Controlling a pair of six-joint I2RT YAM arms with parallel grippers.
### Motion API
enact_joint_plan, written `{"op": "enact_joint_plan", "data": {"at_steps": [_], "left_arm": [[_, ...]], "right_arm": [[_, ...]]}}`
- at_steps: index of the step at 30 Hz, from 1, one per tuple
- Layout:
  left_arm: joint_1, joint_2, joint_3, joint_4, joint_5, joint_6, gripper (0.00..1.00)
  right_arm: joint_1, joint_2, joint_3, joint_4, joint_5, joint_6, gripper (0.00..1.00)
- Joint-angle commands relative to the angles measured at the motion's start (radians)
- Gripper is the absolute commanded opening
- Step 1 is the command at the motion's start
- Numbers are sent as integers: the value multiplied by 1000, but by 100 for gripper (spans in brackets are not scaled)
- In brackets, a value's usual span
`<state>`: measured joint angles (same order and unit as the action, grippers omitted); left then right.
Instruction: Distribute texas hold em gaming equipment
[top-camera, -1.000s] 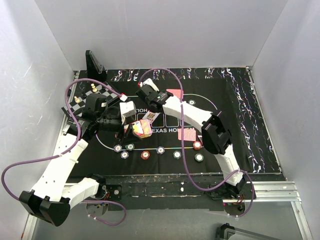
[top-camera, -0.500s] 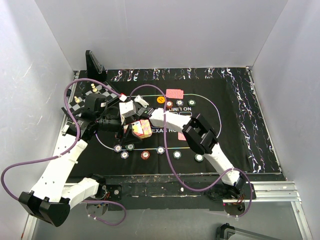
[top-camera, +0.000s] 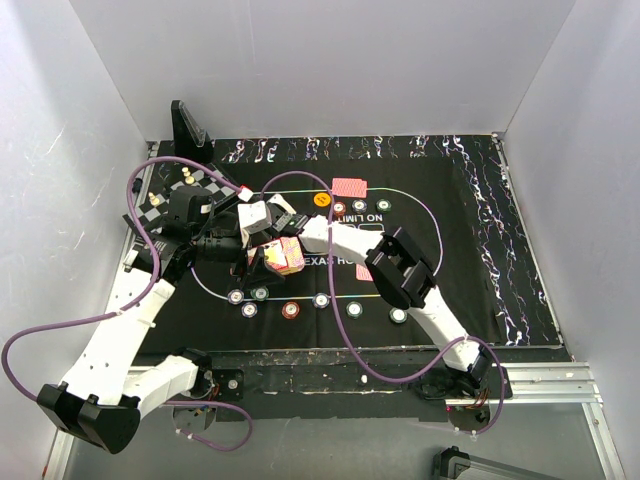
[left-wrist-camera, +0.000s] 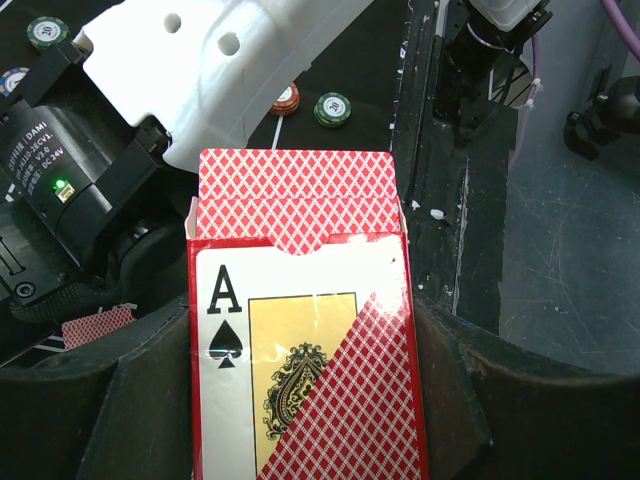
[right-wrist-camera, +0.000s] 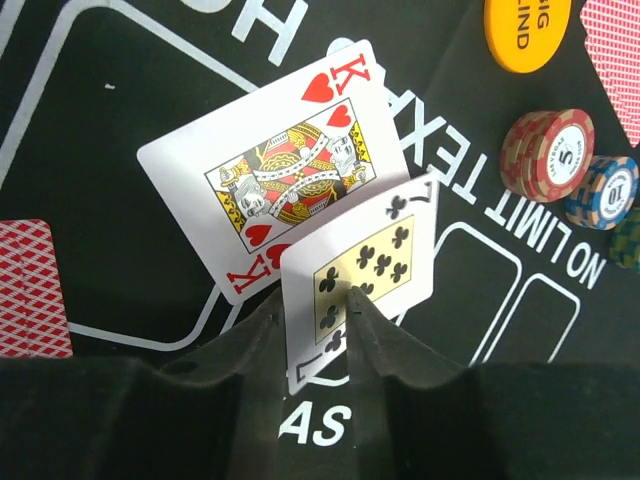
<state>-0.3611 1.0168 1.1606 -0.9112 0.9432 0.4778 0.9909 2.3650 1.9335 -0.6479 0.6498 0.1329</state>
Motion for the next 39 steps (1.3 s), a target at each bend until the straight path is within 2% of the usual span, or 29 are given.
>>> {"op": "enact_joint_plan", "data": {"at_steps": [1,3,10,14,18,24,26,30,33,39], "left_arm": [[7,-29,31,31,25,-1,0],[5,-30,28,34,28,-4,0],[4,-29,33,41,28,-4,0],[4,-29,33,41,28,-5,0],[5,-27,31,48,31,-8,0],[4,-23,31,66,26,-13,0],[5,-20,28,77,23,-16,0],[5,-12,14,94,17,-13,0],[7,-3,14,104,16,-11,0],[5,23,25,110,19,-2,0]], "right_arm": [[2,-10,-24,10,-150,50,42],[2,-26,-51,31,-197,59,46],[-3,-61,-87,60,-321,74,49],[-29,-139,-117,65,-412,114,54],[-96,-242,-105,24,-496,171,57],[-225,-435,-87,-16,-644,250,69],[-280,-501,-111,-6,-767,301,71],[-376,-662,-263,135,-1025,451,82],[-429,-766,-414,287,-1233,606,85],[-434,-904,-577,500,-1403,778,87]]}}
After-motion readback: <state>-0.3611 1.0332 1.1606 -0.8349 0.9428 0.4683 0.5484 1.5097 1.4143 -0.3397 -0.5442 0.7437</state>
